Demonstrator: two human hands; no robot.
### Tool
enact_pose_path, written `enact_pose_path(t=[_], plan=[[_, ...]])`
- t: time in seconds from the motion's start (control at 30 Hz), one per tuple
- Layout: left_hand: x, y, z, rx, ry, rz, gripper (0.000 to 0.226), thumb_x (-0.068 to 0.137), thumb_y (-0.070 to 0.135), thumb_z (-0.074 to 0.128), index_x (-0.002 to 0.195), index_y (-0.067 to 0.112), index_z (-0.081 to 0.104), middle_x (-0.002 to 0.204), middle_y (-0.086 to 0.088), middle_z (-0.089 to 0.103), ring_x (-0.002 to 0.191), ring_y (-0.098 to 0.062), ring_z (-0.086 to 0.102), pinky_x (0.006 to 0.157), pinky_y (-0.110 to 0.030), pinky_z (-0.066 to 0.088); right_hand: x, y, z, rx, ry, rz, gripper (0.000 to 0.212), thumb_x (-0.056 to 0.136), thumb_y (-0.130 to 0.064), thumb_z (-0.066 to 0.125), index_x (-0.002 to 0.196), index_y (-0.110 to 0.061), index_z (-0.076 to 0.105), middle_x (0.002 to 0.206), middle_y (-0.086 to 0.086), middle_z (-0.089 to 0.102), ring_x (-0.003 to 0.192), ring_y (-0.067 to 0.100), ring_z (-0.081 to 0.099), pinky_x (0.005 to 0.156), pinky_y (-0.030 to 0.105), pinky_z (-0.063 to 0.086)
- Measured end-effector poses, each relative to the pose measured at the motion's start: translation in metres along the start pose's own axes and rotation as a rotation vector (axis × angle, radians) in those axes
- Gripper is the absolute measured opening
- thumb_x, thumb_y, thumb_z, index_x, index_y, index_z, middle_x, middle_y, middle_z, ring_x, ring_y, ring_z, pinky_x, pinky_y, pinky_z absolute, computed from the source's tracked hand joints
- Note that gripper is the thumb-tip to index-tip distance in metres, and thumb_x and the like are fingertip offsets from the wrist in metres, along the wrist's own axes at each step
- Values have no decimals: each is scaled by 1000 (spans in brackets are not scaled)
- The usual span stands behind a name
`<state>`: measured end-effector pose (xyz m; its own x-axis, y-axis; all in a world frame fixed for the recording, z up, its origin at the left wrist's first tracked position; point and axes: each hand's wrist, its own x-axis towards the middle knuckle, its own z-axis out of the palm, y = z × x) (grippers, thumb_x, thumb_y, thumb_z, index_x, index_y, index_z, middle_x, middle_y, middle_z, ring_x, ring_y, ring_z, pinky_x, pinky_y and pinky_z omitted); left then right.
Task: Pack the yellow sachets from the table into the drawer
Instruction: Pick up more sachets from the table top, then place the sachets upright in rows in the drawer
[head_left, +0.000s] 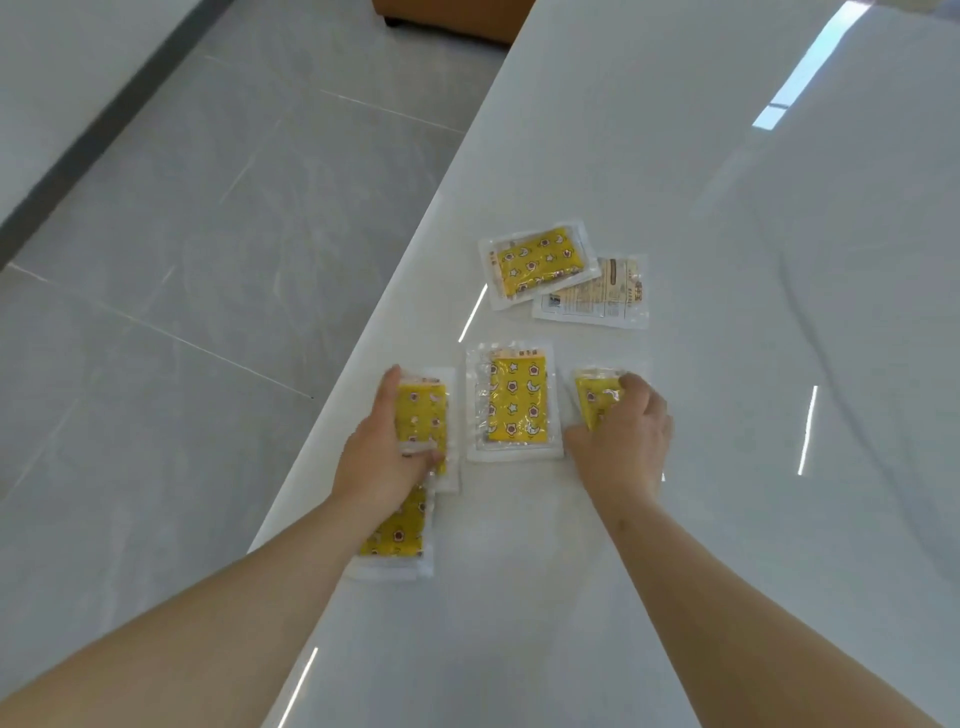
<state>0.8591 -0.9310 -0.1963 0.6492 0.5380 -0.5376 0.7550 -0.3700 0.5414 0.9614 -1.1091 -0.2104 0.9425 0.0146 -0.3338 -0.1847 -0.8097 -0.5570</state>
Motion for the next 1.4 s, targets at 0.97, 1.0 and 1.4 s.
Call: enact_pose_path(t=[0.97,1.0,1.4], plan=[[-44,-24,-18,-310,-10,-232,85,88,25,63,145,44,2,140,0,44,117,-28,53,95,-40,46,-59,-33,17,558,-290,331,14,80,-14,70,85,-13,57,82,1,64,80,23,64,69,30,51],[-55,-24,-23,-311,8,-235,88,87,26,64,145,44,0,140,0,46,115,-28,55,95,-43,47,-70,-31,9,625,-299,367,12,81,-12,69,84,-15,58,82,1,66,77,21,66,69,30,53],[-209,10,-106,-934,272,-202,13,90,27,60,98,17,56,101,-5,63,77,-19,62,69,-33,53,-207,-66,-125,1144,-329,375,11,85,-16,68,89,-14,59,91,6,68,82,25,67,80,42,55]])
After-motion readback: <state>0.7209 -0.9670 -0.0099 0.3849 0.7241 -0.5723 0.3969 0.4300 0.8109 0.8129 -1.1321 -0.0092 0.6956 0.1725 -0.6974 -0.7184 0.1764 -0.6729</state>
